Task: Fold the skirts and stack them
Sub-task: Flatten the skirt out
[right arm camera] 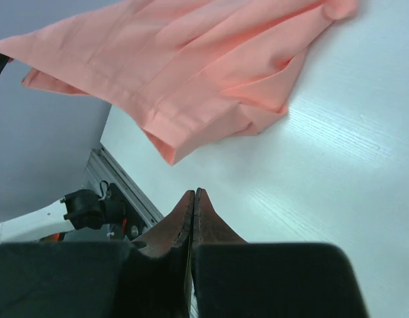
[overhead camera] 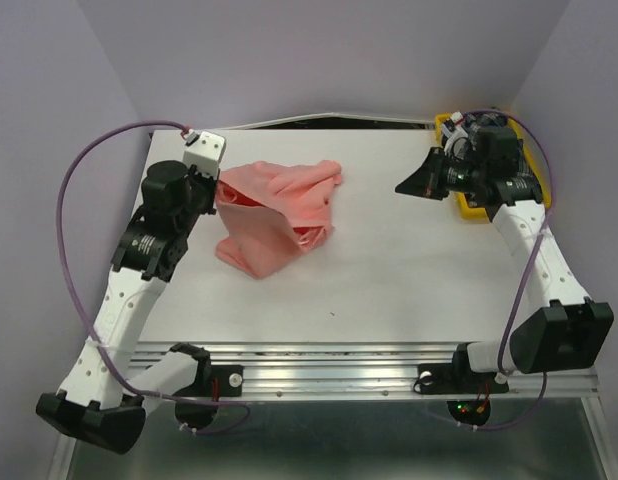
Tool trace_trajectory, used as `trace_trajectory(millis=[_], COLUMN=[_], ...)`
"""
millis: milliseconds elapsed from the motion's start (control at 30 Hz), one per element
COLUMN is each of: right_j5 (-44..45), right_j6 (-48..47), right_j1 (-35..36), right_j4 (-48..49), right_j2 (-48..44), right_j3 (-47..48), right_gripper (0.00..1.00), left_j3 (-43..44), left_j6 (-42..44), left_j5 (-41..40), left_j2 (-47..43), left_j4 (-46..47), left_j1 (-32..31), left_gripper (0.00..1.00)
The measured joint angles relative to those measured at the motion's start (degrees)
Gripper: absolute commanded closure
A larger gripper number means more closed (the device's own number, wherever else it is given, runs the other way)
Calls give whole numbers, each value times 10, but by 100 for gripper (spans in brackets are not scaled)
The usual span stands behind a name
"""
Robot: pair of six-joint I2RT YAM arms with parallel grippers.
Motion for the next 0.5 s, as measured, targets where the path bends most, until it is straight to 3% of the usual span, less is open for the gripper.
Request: trace_trajectory(millis=[133,167,200,233,267,400,500], right_j5=[-2,-6,-15,-19,-25,-15,-7], right_j6=[20,29,34,34,30,14,30], right_j1=[0,0,0,0,3,39,89], right_j4=[10,21,34,38,38,45,66], right_j2=[-49,-54,-57,-54,-45,22,72], right_j3=[9,12,16,18,20,9,-56], right_gripper=[99,92,70,58,52,48,48], left_j3=[-6,-6,-6,-6,-7,-34,-69], left_j6=[53,59,65,72,75,83,80], left_j5=[-55,-57,-58,-55,-49,-1,41], left_j2=[-67,-77,-82,-83,-83,-80,-68], left_j4=[-14,-15,-17,-21,-25,-40,-52], left_j1=[0,1,1,1,1,1,1], left_gripper=[100,100,100,100,100,100,100])
